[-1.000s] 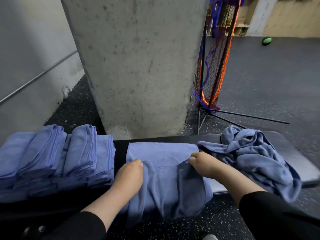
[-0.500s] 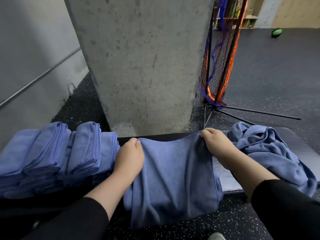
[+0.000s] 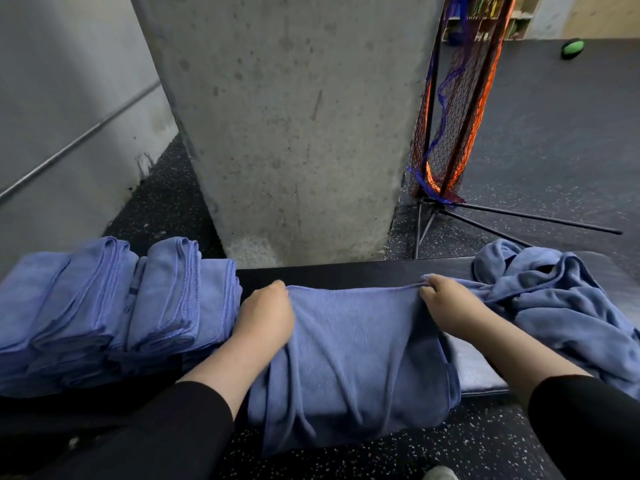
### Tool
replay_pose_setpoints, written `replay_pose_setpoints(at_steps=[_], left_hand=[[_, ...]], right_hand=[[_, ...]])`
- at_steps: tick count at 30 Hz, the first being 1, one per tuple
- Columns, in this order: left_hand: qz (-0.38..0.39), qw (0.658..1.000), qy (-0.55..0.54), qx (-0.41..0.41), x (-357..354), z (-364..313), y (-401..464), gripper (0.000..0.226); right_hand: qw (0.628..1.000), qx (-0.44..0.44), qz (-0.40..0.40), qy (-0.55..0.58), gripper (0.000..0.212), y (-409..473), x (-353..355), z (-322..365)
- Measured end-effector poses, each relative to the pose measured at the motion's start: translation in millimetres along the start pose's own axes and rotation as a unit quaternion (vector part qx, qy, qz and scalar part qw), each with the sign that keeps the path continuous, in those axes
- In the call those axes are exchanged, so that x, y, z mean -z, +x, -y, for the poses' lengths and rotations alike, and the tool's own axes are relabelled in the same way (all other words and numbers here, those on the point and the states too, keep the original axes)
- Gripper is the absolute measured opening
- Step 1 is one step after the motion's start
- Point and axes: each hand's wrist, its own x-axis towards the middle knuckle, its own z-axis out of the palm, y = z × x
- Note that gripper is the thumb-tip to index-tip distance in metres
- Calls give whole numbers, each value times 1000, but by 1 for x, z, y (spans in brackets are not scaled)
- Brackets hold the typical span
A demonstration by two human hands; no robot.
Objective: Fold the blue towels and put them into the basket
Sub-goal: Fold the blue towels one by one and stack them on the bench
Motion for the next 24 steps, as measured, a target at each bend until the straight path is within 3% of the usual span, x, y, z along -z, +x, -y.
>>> replay_pose_setpoints(at_steps=[7, 12, 14, 18, 24], left_hand=[[31, 997, 67, 12, 8, -14, 15, 20], [26, 977, 197, -75, 1, -16, 17, 25], [16, 971, 214, -109, -5, -14, 19, 27], [17, 969, 208, -132, -10, -13, 22, 16], [33, 968, 202, -147, -8, -6, 23, 20]], right_hand=[[998, 5, -54, -36, 23, 10, -7, 2], [983, 97, -97, -124, 12, 13, -21, 9], [973, 131, -85, -170, 4, 13, -27, 13], [952, 153, -35, -262, 26, 13, -30, 15], [937, 143, -35, -316, 23, 15, -29, 21]])
